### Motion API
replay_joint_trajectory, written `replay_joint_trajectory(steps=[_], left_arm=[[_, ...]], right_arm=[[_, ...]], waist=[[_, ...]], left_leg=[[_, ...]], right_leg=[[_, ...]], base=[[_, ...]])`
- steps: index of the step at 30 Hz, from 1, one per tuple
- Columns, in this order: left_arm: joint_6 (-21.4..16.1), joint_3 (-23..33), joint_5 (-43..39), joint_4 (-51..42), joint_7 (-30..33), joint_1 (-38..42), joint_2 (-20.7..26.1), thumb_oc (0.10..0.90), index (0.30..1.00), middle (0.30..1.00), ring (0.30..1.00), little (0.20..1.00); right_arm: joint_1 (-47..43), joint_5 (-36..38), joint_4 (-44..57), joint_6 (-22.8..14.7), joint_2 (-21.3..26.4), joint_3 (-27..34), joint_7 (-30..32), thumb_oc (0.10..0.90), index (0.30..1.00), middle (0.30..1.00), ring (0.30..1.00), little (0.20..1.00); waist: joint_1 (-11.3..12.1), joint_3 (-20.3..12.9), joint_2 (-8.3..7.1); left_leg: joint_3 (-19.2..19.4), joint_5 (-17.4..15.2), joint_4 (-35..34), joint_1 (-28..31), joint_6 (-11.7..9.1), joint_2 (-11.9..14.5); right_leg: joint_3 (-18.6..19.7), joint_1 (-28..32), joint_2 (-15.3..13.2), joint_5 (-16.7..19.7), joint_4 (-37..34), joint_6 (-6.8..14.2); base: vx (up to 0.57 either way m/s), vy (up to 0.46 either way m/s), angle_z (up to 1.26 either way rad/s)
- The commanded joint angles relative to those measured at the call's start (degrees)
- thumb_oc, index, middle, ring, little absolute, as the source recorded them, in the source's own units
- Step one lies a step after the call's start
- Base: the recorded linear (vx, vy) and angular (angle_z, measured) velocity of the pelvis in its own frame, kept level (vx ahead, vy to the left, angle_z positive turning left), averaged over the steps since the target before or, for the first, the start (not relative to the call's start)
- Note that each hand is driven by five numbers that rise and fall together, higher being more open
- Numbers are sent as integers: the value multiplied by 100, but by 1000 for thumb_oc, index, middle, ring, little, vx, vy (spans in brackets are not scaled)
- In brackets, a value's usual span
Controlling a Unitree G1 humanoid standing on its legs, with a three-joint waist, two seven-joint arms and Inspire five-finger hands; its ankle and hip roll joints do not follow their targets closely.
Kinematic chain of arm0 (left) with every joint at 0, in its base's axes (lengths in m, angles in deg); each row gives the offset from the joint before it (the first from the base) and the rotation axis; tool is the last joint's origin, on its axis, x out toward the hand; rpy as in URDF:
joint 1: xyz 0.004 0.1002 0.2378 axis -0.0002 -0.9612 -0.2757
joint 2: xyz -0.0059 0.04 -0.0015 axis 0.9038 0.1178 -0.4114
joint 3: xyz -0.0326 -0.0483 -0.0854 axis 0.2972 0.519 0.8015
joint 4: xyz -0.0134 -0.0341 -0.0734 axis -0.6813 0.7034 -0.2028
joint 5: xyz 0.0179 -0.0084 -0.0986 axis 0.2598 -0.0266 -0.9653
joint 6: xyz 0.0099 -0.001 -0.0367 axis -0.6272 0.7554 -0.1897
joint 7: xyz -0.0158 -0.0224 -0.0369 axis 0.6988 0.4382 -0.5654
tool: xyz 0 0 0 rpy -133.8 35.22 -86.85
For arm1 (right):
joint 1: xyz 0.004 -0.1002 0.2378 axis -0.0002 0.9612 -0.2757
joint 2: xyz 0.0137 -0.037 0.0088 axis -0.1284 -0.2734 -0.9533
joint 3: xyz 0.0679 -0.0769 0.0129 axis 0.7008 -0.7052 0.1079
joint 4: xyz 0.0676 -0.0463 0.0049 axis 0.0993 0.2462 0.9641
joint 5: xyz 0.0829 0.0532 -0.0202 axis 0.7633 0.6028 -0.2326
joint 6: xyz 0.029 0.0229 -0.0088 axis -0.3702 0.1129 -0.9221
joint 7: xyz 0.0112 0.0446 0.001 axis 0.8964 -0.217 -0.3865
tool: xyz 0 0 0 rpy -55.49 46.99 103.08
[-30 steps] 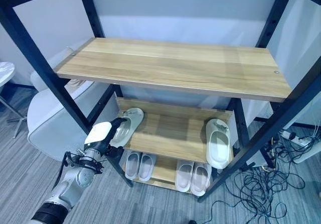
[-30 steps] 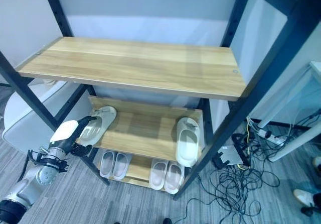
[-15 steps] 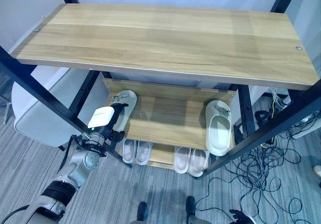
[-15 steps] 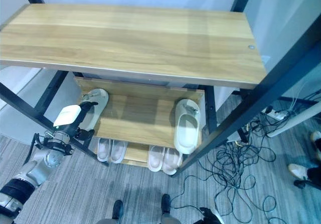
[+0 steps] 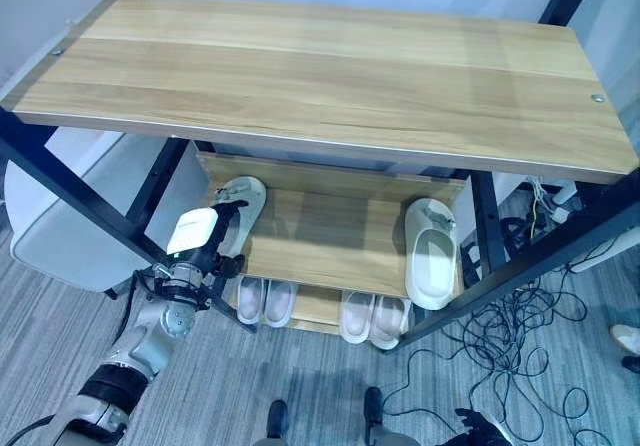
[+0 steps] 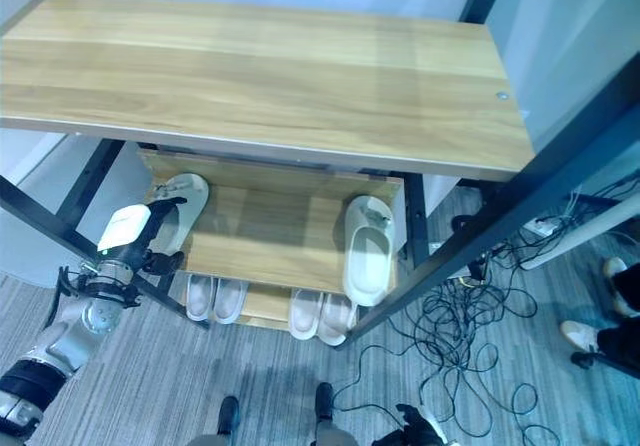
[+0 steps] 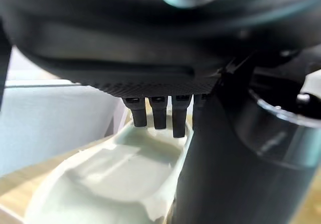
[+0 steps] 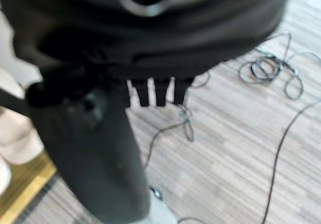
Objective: Arrange the slippers neatly on the shoe rack.
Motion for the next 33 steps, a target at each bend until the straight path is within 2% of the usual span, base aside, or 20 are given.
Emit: replay_joint_trajectory(steps=[1,6,11,18,26,33], left_arm=[[-437,581,-238,-444,406,625,159,800,900,900,900,900],[-525,894,-494,-849,337,298,42,800,900,900,900,900],[-423,968,-291,-759,489,304,87,800,900,900,900,900],[-73,580,552,-103,870,890,437,800,900,900,900,900],[157,310,763,478,1095,1288,519,800,900,900,900,900],[104,390,472,562,1217,1357,454,800,900,900,900,900]], right_arm=[[122,-40,31,-23,251,-124,136,800,900,900,900,900],[126,-98,56,-4,225,-117,124,800,900,900,900,900],[132,-108,81,-8,218,-128,120,800,900,900,900,900],[68,-110,136,-62,281,-193,212,800,900,900,900,900],[94,-39,104,-84,267,-204,252,800,900,900,900,900],[77,-28,114,-78,251,-238,259,800,900,900,900,900]], waist=[[67,-279,-92],[121,-262,-93],[126,-264,-105],[55,-107,-136],[-2,-87,-237],[-16,-149,-272]], left_leg=[[-11,-274,12,-143,134,-380],[1,-322,12,-29,144,-384],[6,-360,12,42,139,-373],[38,-341,12,-18,133,-331],[105,-286,12,-232,139,-283],[144,-290,12,-287,136,-285]], right_leg=[[62,-68,-196,-629,555,400],[48,58,-203,-646,530,398],[36,154,-213,-653,494,397],[27,72,-207,-614,489,431],[66,-177,-181,-546,504,458],[101,-229,-180,-530,461,466]], base=[[0,0,0],[7,0,0],[14,-1,1],[-6,2,0],[-3,5,-2],[25,15,-4]])
